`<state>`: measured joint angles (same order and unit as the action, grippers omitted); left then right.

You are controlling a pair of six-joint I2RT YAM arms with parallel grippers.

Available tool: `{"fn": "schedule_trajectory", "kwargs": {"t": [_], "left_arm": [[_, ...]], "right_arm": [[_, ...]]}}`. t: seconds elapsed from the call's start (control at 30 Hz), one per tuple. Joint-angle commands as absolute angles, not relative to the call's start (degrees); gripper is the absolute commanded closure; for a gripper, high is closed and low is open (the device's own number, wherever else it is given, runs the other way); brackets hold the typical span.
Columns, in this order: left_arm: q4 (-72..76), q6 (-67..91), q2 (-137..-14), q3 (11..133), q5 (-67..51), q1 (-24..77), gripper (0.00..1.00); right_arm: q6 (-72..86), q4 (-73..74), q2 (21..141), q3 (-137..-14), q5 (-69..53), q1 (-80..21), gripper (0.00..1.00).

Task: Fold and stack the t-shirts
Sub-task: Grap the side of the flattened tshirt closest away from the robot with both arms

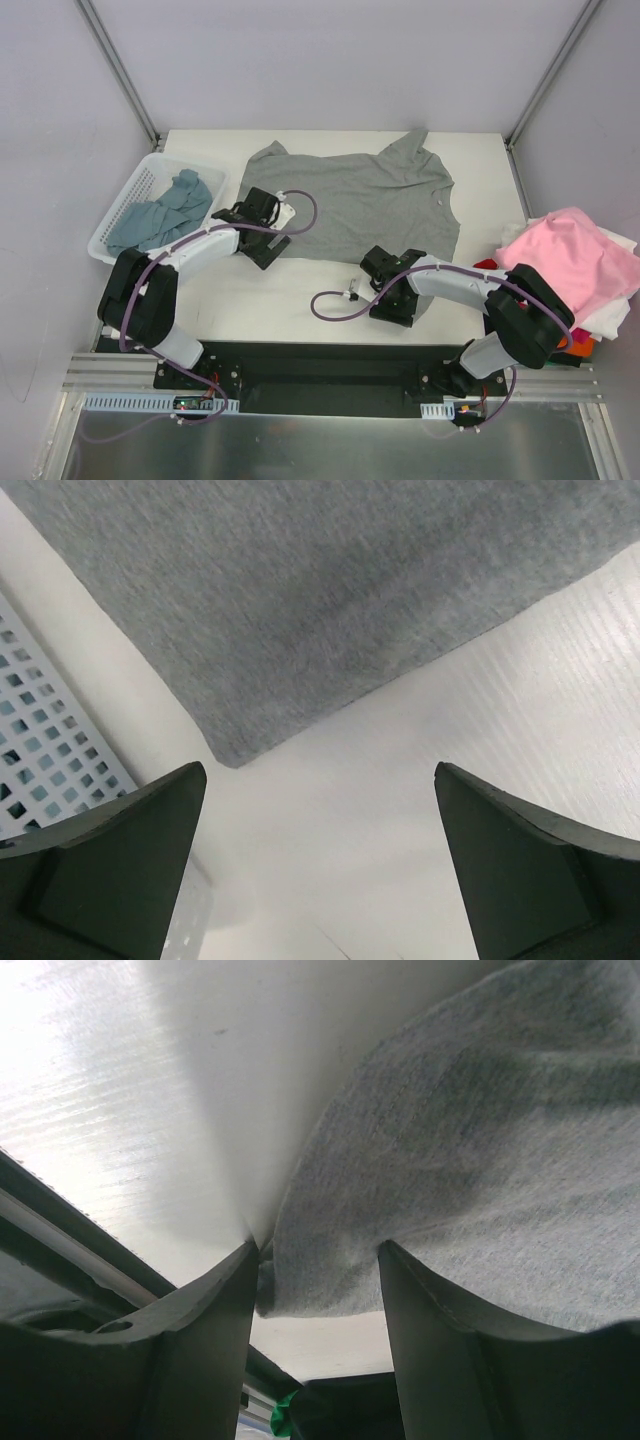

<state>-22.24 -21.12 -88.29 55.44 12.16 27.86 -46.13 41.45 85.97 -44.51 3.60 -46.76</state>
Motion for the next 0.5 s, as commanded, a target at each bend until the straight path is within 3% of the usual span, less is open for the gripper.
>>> {"fn": "schedule_trajectory", "kwargs": {"t": [0.0,0.47], "left_arm": [[-26.4,-17.9,-87.9,57.4,5.5,23.4,0.01],[-26.5,-19.3,-98.5,62.0,0.1,16.9,0.02]], "right_arm": [[-47.1,38.5,87.1,-43.3,4.7,-46.3,0.46],[-47.0,38.6,86.7,-42.8,4.3,-45.9,0.47]]}}
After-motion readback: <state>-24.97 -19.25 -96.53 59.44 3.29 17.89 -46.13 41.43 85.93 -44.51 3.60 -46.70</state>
